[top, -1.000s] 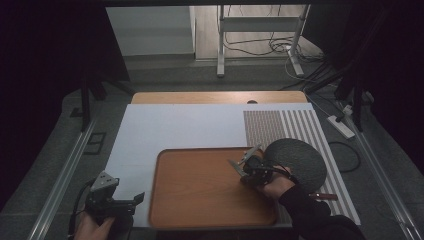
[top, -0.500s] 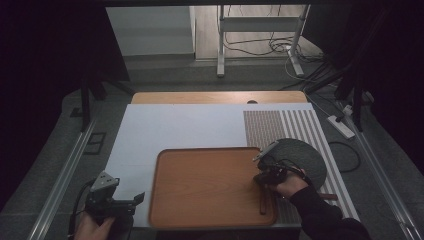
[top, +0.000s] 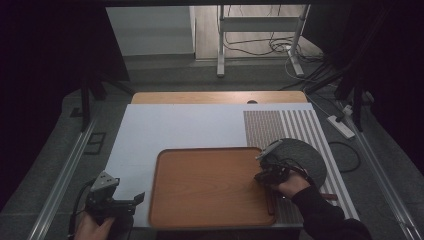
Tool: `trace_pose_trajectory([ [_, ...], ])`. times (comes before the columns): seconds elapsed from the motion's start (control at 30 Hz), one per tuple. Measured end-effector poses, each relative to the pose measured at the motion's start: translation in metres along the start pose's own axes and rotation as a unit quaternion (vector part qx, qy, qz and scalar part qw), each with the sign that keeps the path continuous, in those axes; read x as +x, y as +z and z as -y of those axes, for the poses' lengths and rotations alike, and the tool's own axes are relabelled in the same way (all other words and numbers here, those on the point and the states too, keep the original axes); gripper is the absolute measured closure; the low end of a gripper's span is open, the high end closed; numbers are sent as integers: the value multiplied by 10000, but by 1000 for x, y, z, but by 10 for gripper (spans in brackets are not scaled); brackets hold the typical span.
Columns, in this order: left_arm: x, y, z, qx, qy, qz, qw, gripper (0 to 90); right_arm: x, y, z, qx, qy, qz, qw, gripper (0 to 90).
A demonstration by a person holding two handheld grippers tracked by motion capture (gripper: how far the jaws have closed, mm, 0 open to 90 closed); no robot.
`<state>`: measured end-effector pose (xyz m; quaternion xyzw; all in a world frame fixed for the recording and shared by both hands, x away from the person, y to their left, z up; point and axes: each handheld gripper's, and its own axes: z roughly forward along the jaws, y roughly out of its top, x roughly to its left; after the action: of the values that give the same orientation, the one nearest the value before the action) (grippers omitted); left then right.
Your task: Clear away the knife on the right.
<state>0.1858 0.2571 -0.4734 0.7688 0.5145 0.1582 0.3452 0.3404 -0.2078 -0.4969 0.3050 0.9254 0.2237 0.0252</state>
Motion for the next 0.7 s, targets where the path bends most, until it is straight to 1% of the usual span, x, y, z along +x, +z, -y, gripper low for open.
trace_pose_trajectory([
  [0.03,0,0,0,-1,-2,2,10000,17,2,-2,-1,-103,-41,20,9999,769],
  [0.1,0,0,0,-1,-6,9,10000,17,3,-3,-3,-220,-93,18,9997,702],
  [0.13,0,0,0,-1,-6,9,10000,18,3,-3,-3,-220,-93,18,9997,702],
  [0.17,0,0,0,-2,-8,11,10000,18,4,-4,-3,-254,-113,37,9996,680],
  [0.2,0,0,0,-4,-8,15,10000,18,4,-5,-4,-303,-110,55,9995,649],
  [0.23,0,0,0,-4,-9,23,10000,19,4,-7,-4,-421,-105,66,9990,591],
  [0.27,0,0,0,-4,-9,23,10000,20,4,-7,-4,-421,-105,66,9990,591],
  [0.3,0,0,0,-2,-8,28,10000,21,4,-9,-5,-514,-74,89,9986,503],
  [0.37,1,0,0,-2,-7,39,10000,22,4,-10,-5,-543,-26,47,9985,422],
  [0.4,1,0,0,-1,-7,41,10000,22,4,-10,-5,-543,-26,47,9985,422],
  [0.47,1,0,0,-1,-8,44,10000,22,4,-10,-4,-575,15,76,9983,317],
  [0.5,1,0,0,0,-8,45,10000,22,5,-11,-4,-608,67,165,9980,202],
  [0.53,1,0,0,2,-7,45,10000,22,6,-12,-4,-625,84,223,9978,161],
  [0.57,1,0,0,4,-8,46,10000,22,6,-13,-4,-644,86,259,9976,132],
  [0.6,1,0,0,3,-10,48,10000,22,6,-13,-4,-644,86,259,9976,132],
  [0.67,1,0,0,7,-12,51,10000,23,6,-17,-2,-668,115,221,9975,118],
  [0.7,1,0,0,5,-14,51,10000,23,5,-18,-1,-682,140,163,9974,103],
])
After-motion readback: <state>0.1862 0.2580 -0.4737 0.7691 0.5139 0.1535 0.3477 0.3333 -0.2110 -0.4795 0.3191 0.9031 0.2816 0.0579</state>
